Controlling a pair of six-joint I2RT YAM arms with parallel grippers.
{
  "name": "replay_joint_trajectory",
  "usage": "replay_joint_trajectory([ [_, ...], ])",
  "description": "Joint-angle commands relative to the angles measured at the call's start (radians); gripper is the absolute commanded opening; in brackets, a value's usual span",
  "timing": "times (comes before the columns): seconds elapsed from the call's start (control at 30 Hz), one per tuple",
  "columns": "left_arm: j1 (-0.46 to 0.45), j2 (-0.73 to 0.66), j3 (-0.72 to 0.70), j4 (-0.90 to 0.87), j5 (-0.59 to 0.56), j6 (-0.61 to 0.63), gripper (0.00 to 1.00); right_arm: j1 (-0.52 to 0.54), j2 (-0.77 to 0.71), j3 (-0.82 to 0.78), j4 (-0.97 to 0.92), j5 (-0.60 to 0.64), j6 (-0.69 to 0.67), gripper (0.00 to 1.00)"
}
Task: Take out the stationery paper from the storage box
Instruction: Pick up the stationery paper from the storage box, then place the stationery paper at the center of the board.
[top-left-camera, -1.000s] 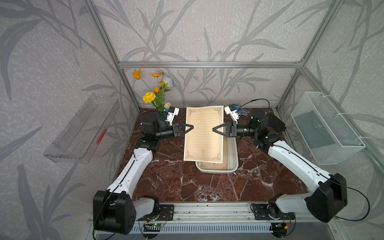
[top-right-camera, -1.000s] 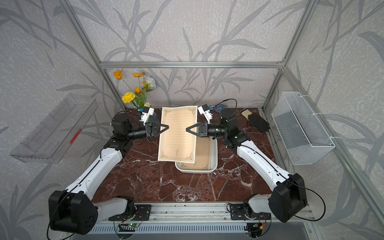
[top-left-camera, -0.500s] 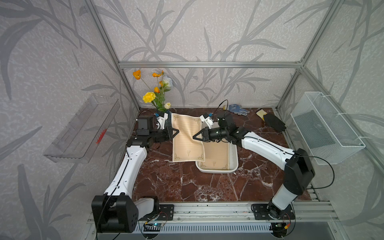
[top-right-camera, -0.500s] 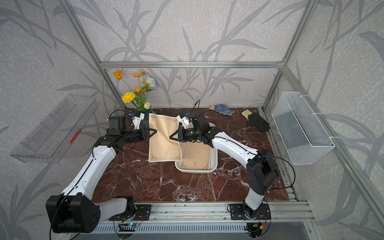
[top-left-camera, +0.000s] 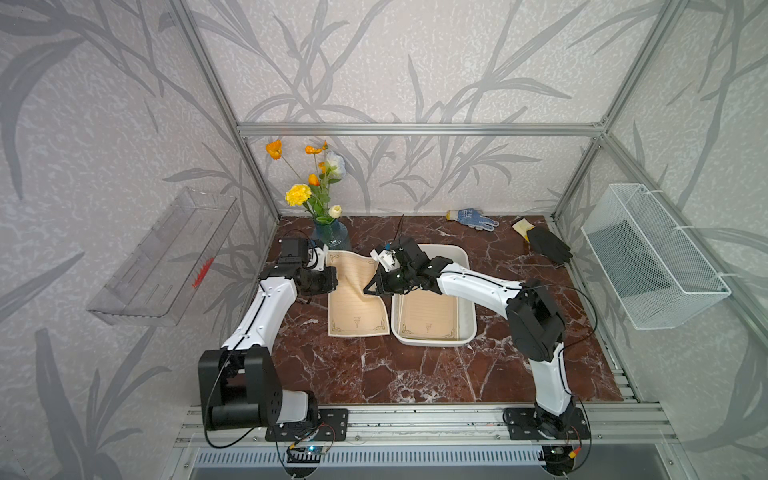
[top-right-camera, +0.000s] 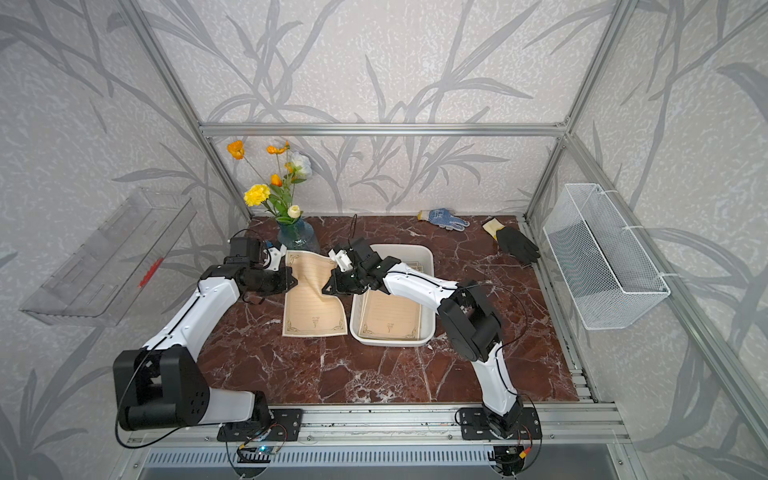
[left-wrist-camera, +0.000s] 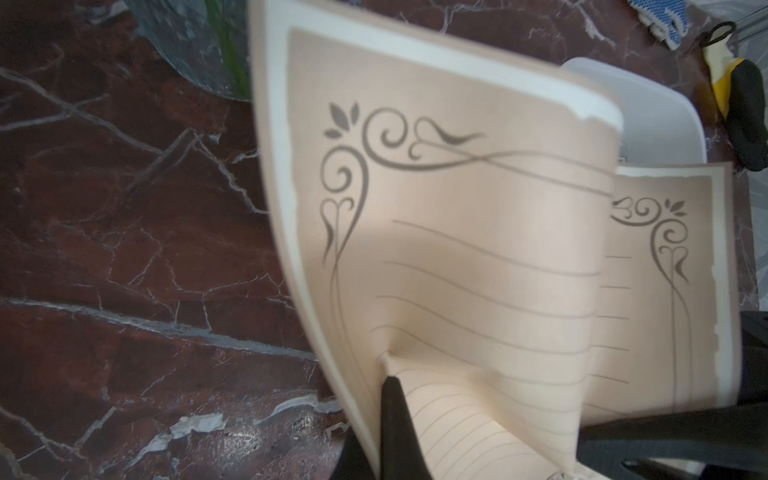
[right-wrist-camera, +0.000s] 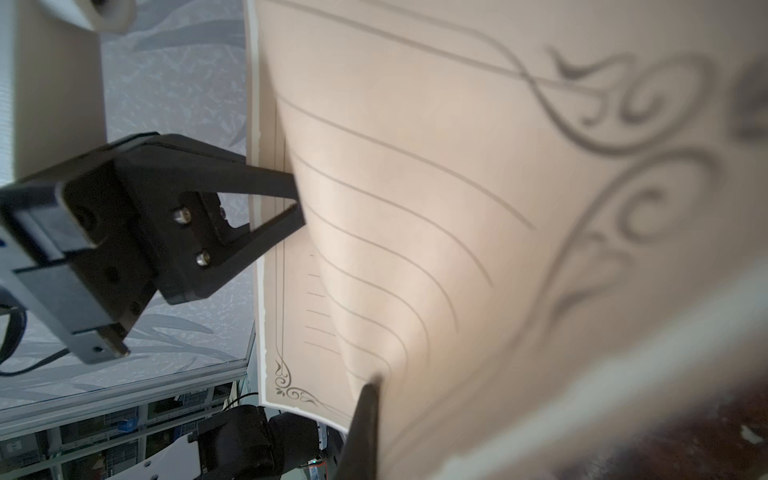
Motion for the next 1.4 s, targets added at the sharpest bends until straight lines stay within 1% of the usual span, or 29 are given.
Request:
replay_joint_trajectory([
  [0.0,0.040,0.049,0.040,-0.027,0.030,0.111,0.06,-0.004,0.034,0.045,-0.119,0.005,-0.116,0.08],
  [0.07,0.075,0.099,0.063,-0.055,0.100,0.141,0.07,-0.010,0.053,0.053,-0.133,-0.016,-0.141,0.10],
  [0.13,0.102,0.142,0.090,-0.083,0.120,0.153,0.09,-0.014,0.070,0.053,-0.132,-0.030,-0.150,0.11],
  [0.33,0.121,0.202,0.092,-0.087,0.104,0.158,0.11,-0.014,0.136,0.122,-0.170,-0.046,-0.181,0.08],
  [0.53,0.127,0.272,0.103,-0.085,0.070,0.139,0.12,-0.007,0.200,0.219,-0.238,0.011,-0.188,0.06],
  [0.67,0.130,0.317,0.147,-0.132,0.029,0.130,0.12,-0.003,0.237,0.267,-0.294,0.056,-0.187,0.06],
  [0.83,0.131,0.265,0.132,-0.103,0.015,0.114,0.12,0.008,0.281,0.346,-0.384,0.089,-0.214,0.06],
  [0.97,0.131,0.221,0.129,-0.099,-0.011,0.097,0.13,0.013,0.335,0.436,-0.474,0.090,-0.235,0.07],
  [1.2,0.133,0.099,0.080,-0.028,-0.007,0.060,0.13,0.017,0.421,0.596,-0.596,0.102,-0.276,0.08],
  [1.37,0.131,0.021,0.052,0.017,-0.002,0.039,0.14,0.023,0.491,0.734,-0.701,0.102,-0.300,0.12],
])
